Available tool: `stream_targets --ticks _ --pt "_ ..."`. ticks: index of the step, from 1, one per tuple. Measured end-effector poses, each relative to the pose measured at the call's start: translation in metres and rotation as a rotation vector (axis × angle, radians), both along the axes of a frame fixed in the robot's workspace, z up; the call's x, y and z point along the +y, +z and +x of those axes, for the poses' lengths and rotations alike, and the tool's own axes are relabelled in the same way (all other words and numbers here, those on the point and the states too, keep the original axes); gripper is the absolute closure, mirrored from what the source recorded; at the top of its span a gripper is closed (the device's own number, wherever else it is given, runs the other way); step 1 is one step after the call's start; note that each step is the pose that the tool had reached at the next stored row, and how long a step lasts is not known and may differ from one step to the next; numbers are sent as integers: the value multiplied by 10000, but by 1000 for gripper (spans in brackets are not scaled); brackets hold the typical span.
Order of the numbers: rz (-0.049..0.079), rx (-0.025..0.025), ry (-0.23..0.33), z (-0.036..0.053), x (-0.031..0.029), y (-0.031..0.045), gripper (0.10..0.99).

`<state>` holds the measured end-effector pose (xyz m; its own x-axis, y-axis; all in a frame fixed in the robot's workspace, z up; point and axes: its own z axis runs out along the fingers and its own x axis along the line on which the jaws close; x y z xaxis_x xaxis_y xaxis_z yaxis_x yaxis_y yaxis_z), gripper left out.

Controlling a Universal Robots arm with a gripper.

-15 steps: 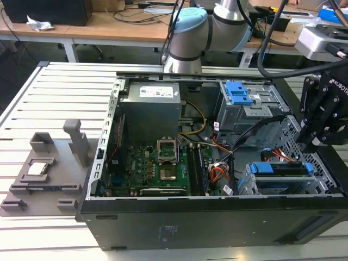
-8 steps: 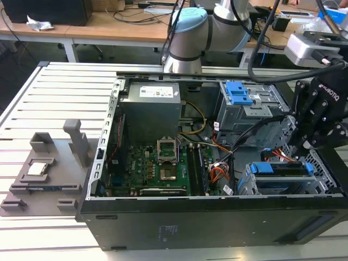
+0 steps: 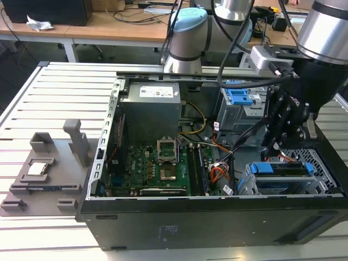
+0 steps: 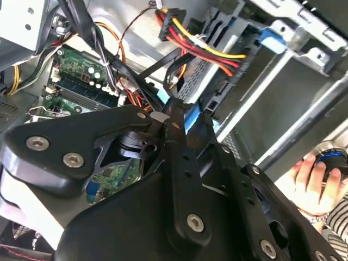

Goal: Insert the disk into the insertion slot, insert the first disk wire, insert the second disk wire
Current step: 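Insert the second disk wire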

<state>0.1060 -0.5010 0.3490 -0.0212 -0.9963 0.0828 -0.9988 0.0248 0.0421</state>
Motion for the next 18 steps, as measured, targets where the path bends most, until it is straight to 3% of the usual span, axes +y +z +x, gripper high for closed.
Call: stream_targets --ticks 1,3,6,9,13,17,18 --pt "-25 -1 33 -17 17 -18 784" --pt "-240 -1 210 -30 60 -44 784" --pt "-819 3 462 -33 117 -76 784" --pt "-1136 9 511 -32 124 -92 784" --pt "-1183 8 534 63 142 -107 784" --pt "-1180 9 533 65 142 -109 784" --pt "-1180 9 533 66 142 -109 867"
